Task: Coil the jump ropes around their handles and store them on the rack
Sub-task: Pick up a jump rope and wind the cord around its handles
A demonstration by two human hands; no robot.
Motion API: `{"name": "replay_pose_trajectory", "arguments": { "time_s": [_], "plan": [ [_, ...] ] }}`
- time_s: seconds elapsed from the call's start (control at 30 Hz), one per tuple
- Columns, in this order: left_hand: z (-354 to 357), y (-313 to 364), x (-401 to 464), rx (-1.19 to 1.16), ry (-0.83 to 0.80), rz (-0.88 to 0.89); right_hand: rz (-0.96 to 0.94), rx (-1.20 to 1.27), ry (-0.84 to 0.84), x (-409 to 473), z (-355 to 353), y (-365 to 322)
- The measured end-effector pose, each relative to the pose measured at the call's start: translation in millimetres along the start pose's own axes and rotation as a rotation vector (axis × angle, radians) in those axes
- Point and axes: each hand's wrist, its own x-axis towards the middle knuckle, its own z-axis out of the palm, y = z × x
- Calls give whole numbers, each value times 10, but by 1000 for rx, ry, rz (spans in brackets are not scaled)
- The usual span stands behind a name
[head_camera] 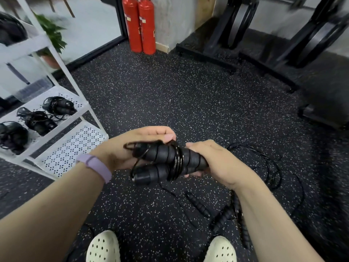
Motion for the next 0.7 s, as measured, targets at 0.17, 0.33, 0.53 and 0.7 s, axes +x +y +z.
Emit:
{"name": "replay_pose_trajectory", "arguments": {
  "time_s": [0.17, 0.33, 0.53, 0.7],
  "plan": [
    [39, -165, 49, 322, 339, 18, -96, 371, 79, 82, 86, -25],
    [29, -291, 222, 509, 363, 11, -152, 767, 278, 163, -37, -161],
    [-138, -298, 126, 826, 442, 154, -42, 739, 628, 187, -96, -88],
    [-33, -170, 17, 968, 384, 173, -34, 685, 713, 232, -96, -19]
  ]
}}
